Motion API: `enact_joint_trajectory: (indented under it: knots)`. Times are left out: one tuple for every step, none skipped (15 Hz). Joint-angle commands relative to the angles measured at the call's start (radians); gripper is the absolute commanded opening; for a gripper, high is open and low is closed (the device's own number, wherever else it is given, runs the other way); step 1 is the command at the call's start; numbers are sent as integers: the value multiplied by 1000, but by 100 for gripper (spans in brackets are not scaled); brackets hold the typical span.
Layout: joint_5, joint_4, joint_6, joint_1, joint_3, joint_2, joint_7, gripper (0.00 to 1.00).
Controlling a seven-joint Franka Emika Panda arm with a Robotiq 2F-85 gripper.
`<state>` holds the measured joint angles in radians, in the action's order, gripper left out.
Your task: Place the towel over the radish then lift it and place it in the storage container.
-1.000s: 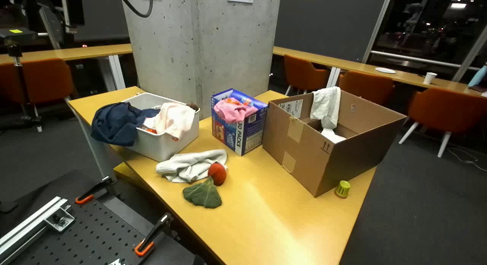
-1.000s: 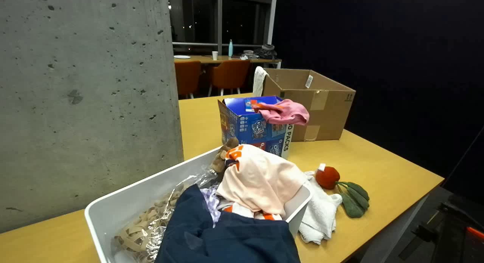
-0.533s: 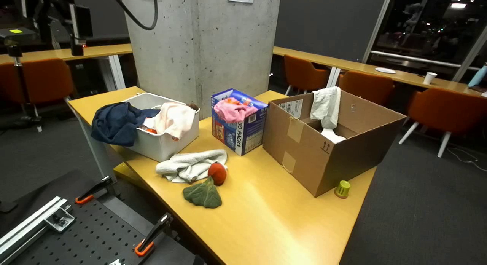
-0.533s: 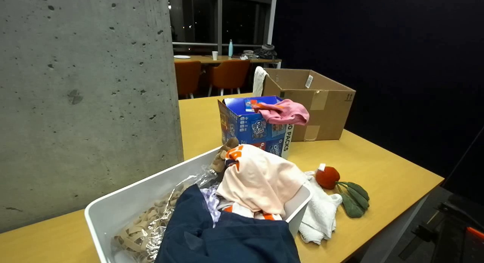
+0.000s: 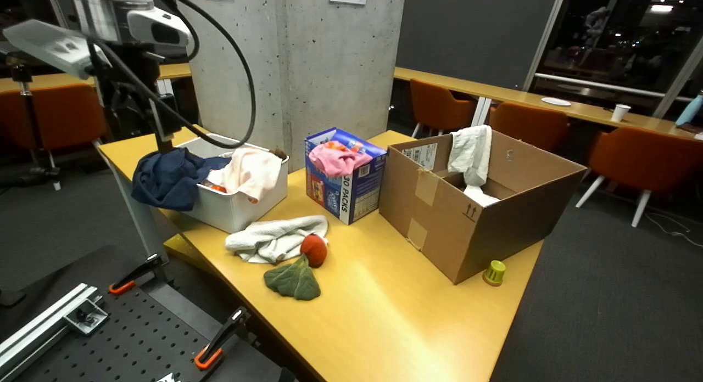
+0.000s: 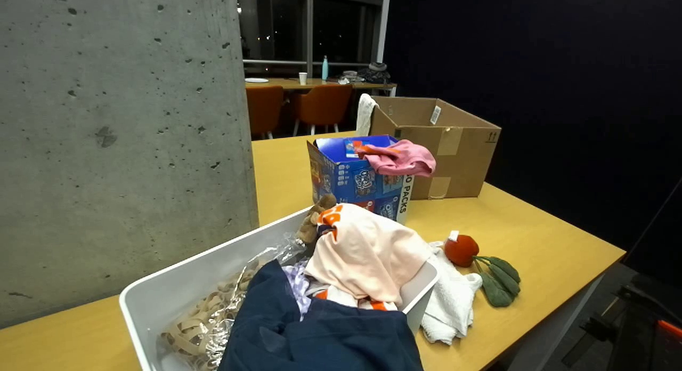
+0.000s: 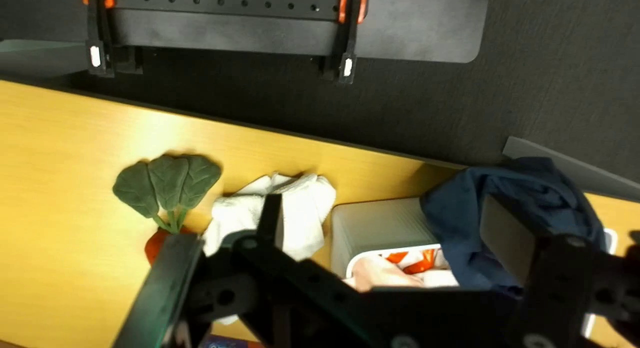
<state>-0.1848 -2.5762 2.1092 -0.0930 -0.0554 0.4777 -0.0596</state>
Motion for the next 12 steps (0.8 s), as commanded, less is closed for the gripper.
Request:
enact_joint_trajectory:
  knots:
    - [30, 35, 128, 36, 76, -134, -115, 100]
    - [24, 60, 156, 41, 97, -196, -142, 100]
    - [11, 77, 182, 43, 116, -248, -174, 100]
    - [0, 101, 203, 46, 132, -308, -204, 100]
    - [-12, 132, 217, 45, 144, -374, -237, 100]
    - [-19, 164, 212, 45, 143, -433, -254, 100]
    - [-27, 202, 210, 48, 138, -496, -271, 100]
    - [-25, 243, 200, 49, 121, -563, -273, 100]
    - [-19, 284, 200, 53, 106, -630, -269, 100]
    - [-13, 325, 206, 58, 90, -696, -265, 100]
    - [-4, 375, 205, 65, 77, -763, -261, 100]
    - [-3, 426, 201, 71, 63, -829, -259, 100]
